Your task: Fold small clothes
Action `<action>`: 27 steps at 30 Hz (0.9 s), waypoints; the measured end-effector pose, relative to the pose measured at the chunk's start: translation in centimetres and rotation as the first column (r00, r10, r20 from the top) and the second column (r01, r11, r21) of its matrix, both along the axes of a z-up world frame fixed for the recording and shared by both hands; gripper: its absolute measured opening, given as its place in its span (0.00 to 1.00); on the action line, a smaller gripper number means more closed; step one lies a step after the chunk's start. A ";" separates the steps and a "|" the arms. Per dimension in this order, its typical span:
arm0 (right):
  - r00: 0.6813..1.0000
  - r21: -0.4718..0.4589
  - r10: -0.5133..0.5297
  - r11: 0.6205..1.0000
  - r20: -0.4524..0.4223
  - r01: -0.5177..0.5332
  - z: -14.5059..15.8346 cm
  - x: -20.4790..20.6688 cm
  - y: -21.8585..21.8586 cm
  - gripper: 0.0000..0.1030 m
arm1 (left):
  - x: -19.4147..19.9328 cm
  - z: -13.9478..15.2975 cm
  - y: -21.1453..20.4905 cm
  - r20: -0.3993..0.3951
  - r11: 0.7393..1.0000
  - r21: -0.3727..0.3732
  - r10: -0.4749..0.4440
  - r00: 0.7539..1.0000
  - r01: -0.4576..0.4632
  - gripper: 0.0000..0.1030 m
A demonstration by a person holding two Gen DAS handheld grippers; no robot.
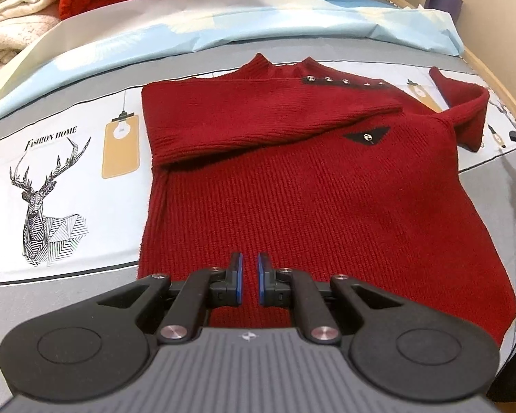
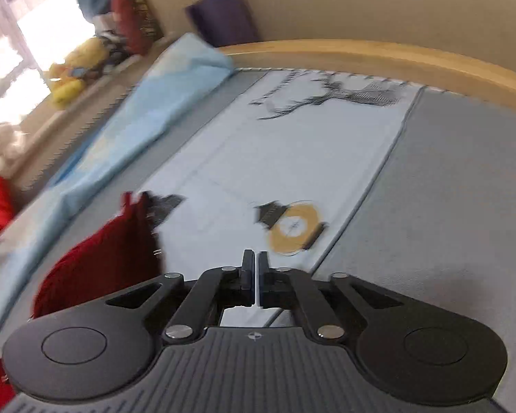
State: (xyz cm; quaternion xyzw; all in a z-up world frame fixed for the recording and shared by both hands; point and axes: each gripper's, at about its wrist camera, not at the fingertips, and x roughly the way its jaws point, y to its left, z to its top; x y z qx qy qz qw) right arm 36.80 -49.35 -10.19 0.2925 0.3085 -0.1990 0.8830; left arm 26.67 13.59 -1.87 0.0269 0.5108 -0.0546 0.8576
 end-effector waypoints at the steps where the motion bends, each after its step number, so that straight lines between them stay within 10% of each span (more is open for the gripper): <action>1: 0.999 -0.016 0.044 0.999 0.029 -0.043 0.4 0.2 0.6 0.06 | 0.1 0.0 0.1 0.000 1.000 -0.002 0.006 1.000 -0.006 0.09; 5: 0.974 0.212 0.154 0.959 0.166 -0.187 1.2 3.0 1.3 0.64 | 0.2 -0.2 0.0 -0.005 1.000 0.002 0.023 1.000 -0.023 0.12; 6: 0.970 0.238 0.160 0.950 0.181 -0.201 1.3 4.0 1.6 0.65 | 0.2 -0.4 -0.1 -0.010 1.000 0.007 0.023 1.000 -0.023 0.15; 13: 0.981 0.245 0.182 0.950 0.073 -0.195 0.5 10.4 3.7 0.64 | 0.2 -0.8 -0.2 -0.022 1.000 0.006 0.027 0.999 -0.027 0.17; 15: 0.980 0.201 0.197 0.959 0.030 -0.199 0.1 11.5 4.3 0.53 | 0.3 -0.8 0.0 -0.023 1.000 0.005 0.029 0.999 -0.029 0.17; 17: 0.971 0.172 0.240 0.957 -0.010 -0.234 -0.1 11.8 5.8 0.17 | 0.4 -0.8 0.0 -0.024 1.000 0.014 0.028 0.999 -0.027 0.17; 20: 0.960 0.132 0.280 0.952 -0.005 -0.277 0.1 11.6 6.7 0.08 | 0.6 -0.8 0.2 -0.019 1.000 0.014 0.022 1.000 -0.021 0.17; 23: 0.973 0.094 0.178 0.977 0.149 -0.193 2.5 9.7 5.9 0.07 | 0.8 -0.7 0.5 -0.013 0.999 0.016 0.028 1.000 -0.028 0.17; 27: 0.895 -0.077 -0.009 0.996 0.446 0.048 6.6 4.2 6.7 0.07 | 0.9 -0.4 0.6 -0.005 0.999 0.013 0.033 0.999 -0.033 0.17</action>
